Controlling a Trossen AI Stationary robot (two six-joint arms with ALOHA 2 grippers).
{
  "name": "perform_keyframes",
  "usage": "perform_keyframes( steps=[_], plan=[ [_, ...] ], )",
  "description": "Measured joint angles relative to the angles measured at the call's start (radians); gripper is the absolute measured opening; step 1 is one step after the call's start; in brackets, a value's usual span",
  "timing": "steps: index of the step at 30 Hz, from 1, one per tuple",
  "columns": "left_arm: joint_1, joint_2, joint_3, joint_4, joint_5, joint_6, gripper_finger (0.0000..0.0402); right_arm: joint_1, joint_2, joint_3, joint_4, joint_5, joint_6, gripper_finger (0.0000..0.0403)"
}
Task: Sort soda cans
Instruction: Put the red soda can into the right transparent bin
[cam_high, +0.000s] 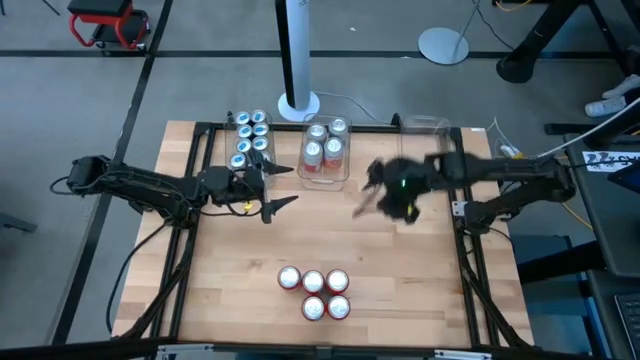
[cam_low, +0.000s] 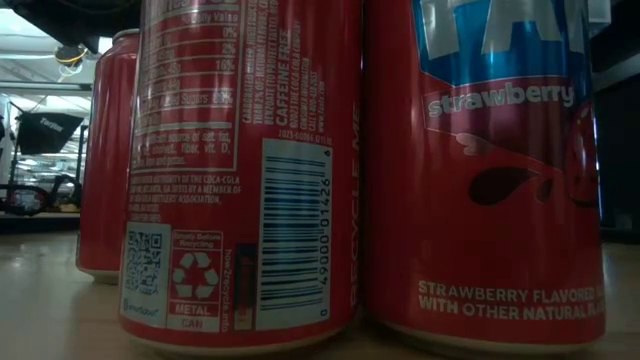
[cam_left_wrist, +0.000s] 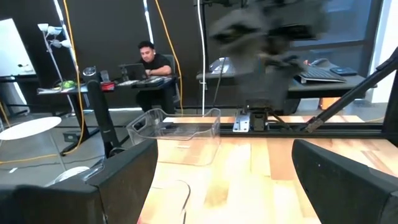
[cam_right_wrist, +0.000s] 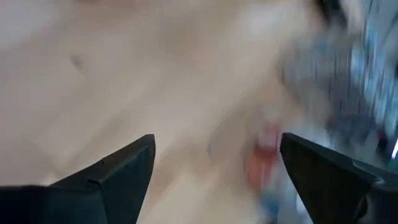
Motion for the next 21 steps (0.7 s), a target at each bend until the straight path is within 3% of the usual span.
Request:
perform_keyframes(
  steps=[8, 15, 21],
  plan=[
    [-0.019, 0.000, 0.000, -0.003, 0.000, -0.008, 0.0359, 0.254, 0.121, 0.000, 0.161, -0.011, 0.018, 0.0347],
    [-0.090, 0.000, 0.000, -0.074, 0.000, -0.016, 0.0359, 0.363, 0.242, 0.000, 0.306, -0.046, 0.123, 0.0347],
    [-0.237, 0.000, 0.000, -0.088, 0.001, 0.001, 0.0359, 0.394, 0.325, 0.072, 0.298, -0.057, 0.201, 0.0347]
  ],
)
